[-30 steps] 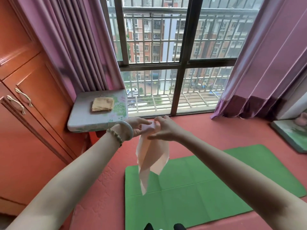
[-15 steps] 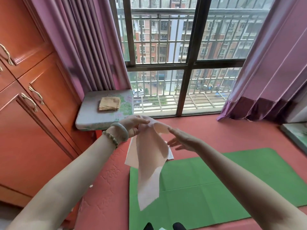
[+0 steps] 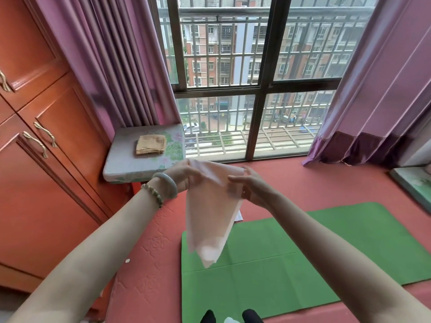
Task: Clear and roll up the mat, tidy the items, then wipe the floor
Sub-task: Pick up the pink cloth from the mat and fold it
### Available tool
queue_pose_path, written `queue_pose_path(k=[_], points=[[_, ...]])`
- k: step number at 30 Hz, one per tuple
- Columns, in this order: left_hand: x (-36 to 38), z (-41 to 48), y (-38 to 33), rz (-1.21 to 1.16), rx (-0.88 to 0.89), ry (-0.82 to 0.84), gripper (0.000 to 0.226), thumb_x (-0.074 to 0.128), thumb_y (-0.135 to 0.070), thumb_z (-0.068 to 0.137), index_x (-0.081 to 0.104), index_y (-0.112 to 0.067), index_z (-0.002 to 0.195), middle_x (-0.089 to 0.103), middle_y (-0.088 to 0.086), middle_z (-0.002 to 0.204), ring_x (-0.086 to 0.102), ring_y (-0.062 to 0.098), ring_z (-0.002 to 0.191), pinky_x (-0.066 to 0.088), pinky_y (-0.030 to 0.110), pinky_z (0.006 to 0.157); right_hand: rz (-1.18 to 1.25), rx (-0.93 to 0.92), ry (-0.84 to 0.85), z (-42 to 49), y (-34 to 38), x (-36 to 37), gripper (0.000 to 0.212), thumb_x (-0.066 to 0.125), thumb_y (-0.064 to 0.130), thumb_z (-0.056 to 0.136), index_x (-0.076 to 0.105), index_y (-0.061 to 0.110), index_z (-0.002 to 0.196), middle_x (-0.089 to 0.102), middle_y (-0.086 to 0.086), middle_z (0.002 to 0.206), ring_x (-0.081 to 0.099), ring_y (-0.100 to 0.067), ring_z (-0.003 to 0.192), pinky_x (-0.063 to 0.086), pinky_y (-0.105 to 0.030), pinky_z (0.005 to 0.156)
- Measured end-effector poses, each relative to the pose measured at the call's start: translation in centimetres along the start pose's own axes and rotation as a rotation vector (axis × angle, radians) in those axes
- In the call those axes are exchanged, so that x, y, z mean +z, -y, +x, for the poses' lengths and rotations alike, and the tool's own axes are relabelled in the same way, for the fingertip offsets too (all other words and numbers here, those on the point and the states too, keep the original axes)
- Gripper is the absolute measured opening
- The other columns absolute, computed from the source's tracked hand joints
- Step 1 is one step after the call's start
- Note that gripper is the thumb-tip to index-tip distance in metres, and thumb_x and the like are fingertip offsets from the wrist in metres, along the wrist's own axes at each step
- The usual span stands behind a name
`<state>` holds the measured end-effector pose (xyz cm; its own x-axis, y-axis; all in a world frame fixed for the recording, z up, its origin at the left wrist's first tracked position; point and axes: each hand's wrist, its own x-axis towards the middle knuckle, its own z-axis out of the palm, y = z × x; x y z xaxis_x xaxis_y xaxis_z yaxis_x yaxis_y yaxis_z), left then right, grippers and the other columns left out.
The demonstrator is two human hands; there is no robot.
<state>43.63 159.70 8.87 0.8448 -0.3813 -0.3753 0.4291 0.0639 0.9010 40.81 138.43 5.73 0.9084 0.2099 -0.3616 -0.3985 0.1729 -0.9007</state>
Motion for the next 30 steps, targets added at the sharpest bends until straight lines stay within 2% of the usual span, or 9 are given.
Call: queue_pose_path(k=[3, 6, 11, 14, 17, 19, 21, 26, 30], points=[[-0.3, -0.1, -0.3, 0.131, -0.046, -0.152, 0.036, 0.063, 0.018, 0.073, 0.051, -0.002, 0.1, 0.056, 0.013, 0.097, 0.063, 0.022, 0.084, 0.058, 0.024, 0.063, -0.068, -0.059, -0.263, -0.3, 0.9, -1.1, 0.087, 0.07, -0.001, 0.078, 0.018, 0.018, 0.145, 0.056, -0.014, 0.094, 0.063, -0.023, 0.062, 0.057, -0.031, 0.052], [-0.2, 0.1, -0.9, 0.213, -0.089, -0.234, 0.044, 0.064, 0.016, 0.074, 0.047, 0.005, 0.113, 0.053, 0.014, 0.098, 0.062, 0.023, 0.082, 0.058, 0.025, 0.062, -0.18, -0.1, -0.28, -0.8, 1.3, -1.3, 0.063, 0.073, 0.0, 0.075, 0.043, 0.01, 0.131, 0.062, -0.013, 0.079, 0.061, -0.013, 0.047, 0.051, -0.023, 0.044], [0.4, 0.3, -1.1, 0.731, -0.048, -0.214, 0.064, 0.079, -0.01, 0.071, 0.045, -0.014, 0.125, 0.051, 0.005, 0.111, 0.054, 0.02, 0.101, 0.048, 0.026, 0.069, -0.6, -0.129, -0.158, -1.4, 2.0, -1.0, 0.043, 0.081, 0.002, 0.065, 0.066, 0.002, 0.106, 0.063, -0.006, 0.086, 0.056, -0.014, 0.072, 0.045, -0.015, 0.062], [1.8, 0.6, -0.4, 1.021, 0.006, -0.1, 0.04, 0.079, -0.013, 0.07, 0.065, -0.014, 0.107, 0.064, 0.004, 0.098, 0.059, 0.02, 0.091, 0.052, 0.029, 0.076, -0.904, -0.141, -0.233, -1.5, 2.5, -0.3, 0.044, 0.082, 0.009, 0.064, 0.069, 0.008, 0.106, 0.064, -0.004, 0.092, 0.057, -0.014, 0.084, 0.04, -0.018, 0.073], [3.1, 1.3, 0.2, 1.243, 0.094, -0.17, 0.013, 0.074, -0.022, 0.076, 0.071, -0.017, 0.087, 0.068, 0.004, 0.09, 0.061, 0.019, 0.083, 0.054, 0.038, 0.082, -1.113, -0.173, -0.386, -1.7, 2.9, -0.1, 0.025, 0.079, 0.02, 0.069, 0.074, 0.014, 0.092, 0.064, -0.009, 0.101, 0.057, -0.02, 0.096, 0.039, -0.021, 0.074], [3.6, 1.7, 0.2, 1.311, 0.182, -0.215, 0.008, 0.07, -0.026, 0.08, 0.07, -0.019, 0.085, 0.064, 0.006, 0.095, 0.058, 0.021, 0.093, 0.05, 0.038, 0.084, -1.291, -0.217, -0.365, -1.9, 3.4, 0.0, 0.019, 0.075, 0.023, 0.072, 0.073, 0.016, 0.09, 0.051, -0.012, 0.118, 0.044, -0.028, 0.113, 0.037, -0.027, 0.091], [3.6, 2.4, 0.1, 1.301, 0.252, -0.277, 0.017, 0.069, -0.028, 0.081, 0.068, -0.019, 0.094, 0.051, 0.007, 0.108, 0.047, 0.022, 0.104, 0.043, 0.038, 0.093, -1.362, -0.251, -0.238, -2.3, 4.4, 0.0, 0.014, 0.069, 0.018, 0.076, 0.069, 0.013, 0.089, 0.05, -0.012, 0.121, 0.043, -0.029, 0.115, 0.036, -0.03, 0.093], [2.8, 3.4, 1.3, 0.892, 0.336, -0.487, 0.05, 0.061, -0.04, 0.085, 0.043, -0.014, 0.124, 0.041, 0.009, 0.128, 0.043, 0.024, 0.116, 0.039, 0.042, 0.101, -1.174, -0.269, -0.126, -2.6, 6.3, 1.1, 0.006, 0.054, 0.012, 0.085, 0.048, 0.012, 0.083, 0.053, -0.008, 0.083, 0.049, -0.022, 0.08, 0.033, -0.031, 0.061], [1.7, 2.9, 6.1, 0.33, 0.015, -0.531, 0.078, 0.045, -0.054, 0.089, 0.014, -0.01, 0.144, 0.025, 0.013, 0.149, 0.031, 0.03, 0.133, 0.031, 0.049, 0.108, -0.993, -0.326, -0.159, -2.7, 7.9, 2.6, 0.015, 0.044, 0.012, 0.091, 0.04, 0.012, 0.077, 0.04, 0.002, 0.072, 0.038, -0.017, 0.072, 0.028, -0.029, 0.057]])
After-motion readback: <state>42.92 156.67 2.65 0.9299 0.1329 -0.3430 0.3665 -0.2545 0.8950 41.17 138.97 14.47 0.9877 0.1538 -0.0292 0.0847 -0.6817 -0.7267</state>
